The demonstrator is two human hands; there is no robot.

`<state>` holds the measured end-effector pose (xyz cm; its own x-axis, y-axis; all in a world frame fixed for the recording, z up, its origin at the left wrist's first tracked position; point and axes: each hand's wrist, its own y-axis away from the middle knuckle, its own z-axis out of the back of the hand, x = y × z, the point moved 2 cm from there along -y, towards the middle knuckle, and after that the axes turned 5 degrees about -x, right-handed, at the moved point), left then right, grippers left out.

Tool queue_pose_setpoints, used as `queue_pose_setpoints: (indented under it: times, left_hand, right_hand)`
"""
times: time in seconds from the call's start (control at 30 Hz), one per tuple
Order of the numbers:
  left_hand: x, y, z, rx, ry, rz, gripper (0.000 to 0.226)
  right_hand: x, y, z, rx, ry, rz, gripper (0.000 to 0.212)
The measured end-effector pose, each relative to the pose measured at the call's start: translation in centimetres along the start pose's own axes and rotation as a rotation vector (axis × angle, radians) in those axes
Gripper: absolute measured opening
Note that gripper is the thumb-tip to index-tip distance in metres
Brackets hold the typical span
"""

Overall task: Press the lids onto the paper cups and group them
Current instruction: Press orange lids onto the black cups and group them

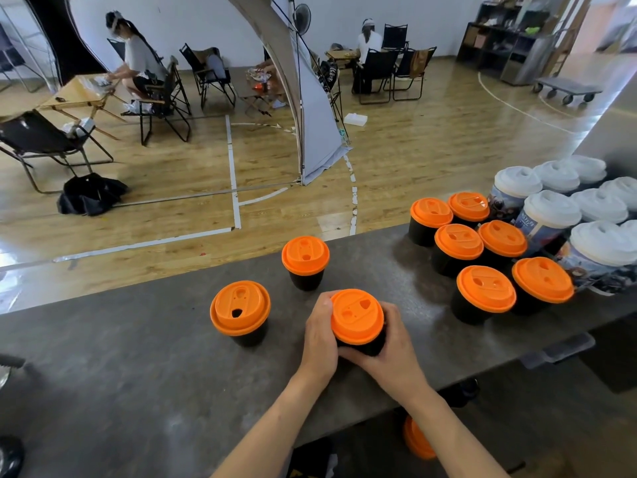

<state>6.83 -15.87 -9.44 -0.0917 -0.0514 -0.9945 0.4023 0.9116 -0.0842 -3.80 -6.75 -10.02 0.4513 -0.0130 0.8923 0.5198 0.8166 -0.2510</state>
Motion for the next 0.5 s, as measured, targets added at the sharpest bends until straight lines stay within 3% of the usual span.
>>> queue_pose_setpoints:
  times: [0.2,0.4,0.5]
  left_hand:
    - [-0.40,-0.05,0.54,-0.045,0.080,0.016,0.037]
    - [-0.37,0.23,-0.17,0.015,0.033,0.005,0.044]
    - [-0.43,0.23,-0.06,0.003,0.051,-0.002,0.036]
  right_hand:
    - [-0.46,0.03,0.04,0.023,0.060,-0.021,0.071]
    - [-0.06,0.22,-0.12,0.028,-0.003,-0.045,0.084]
    - [0.13,0.13,0.12,0.029,0.003,-0.016,0.081]
